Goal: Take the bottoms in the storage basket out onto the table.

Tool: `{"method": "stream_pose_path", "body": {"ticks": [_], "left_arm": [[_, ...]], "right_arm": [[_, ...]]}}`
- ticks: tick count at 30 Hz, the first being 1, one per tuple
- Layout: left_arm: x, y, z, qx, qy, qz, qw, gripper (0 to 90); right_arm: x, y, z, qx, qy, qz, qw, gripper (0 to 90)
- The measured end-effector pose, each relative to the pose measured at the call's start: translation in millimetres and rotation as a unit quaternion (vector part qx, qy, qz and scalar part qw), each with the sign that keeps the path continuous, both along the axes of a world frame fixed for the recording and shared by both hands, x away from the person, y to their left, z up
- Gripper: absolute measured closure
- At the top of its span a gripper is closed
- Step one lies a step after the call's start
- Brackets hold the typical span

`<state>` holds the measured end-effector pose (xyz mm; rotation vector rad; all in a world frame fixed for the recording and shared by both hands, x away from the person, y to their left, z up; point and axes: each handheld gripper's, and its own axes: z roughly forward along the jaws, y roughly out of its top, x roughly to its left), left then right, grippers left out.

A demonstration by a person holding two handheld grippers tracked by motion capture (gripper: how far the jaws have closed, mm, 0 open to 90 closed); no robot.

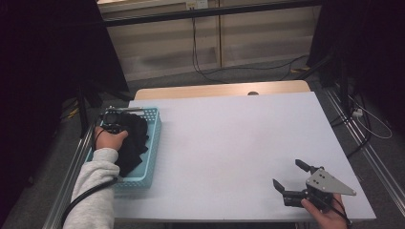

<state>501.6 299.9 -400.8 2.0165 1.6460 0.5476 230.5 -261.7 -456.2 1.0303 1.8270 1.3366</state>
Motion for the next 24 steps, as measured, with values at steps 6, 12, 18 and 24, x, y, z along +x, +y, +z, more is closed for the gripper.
{"method": "stream_pose_path", "body": {"ticks": [6,12,18,24], "left_arm": [[-4.9,-6.9,33.4,-0.024,-0.023,-0.037,0.9988,74.4],[-8.8,-17.3,66.7,-0.051,-0.048,-0.068,0.9952,74.3],[-11.5,-26.2,94.2,-0.067,-0.079,-0.098,0.9898,74.3],[-13.9,-34.6,115.9,-0.091,-0.105,-0.116,0.9834,74.3]], "right_arm": [[0.5,1.5,0.1,-0.001,0.0,0.002,1.0,2.3],[0.9,2.6,0.3,-0.001,-0.001,0.003,1.0,2.3],[0.9,1.9,0.0,-0.001,-0.002,0.002,1.0,2.3],[1.0,1.2,-0.6,-0.001,0.001,0.001,1.0,2.3]]}}
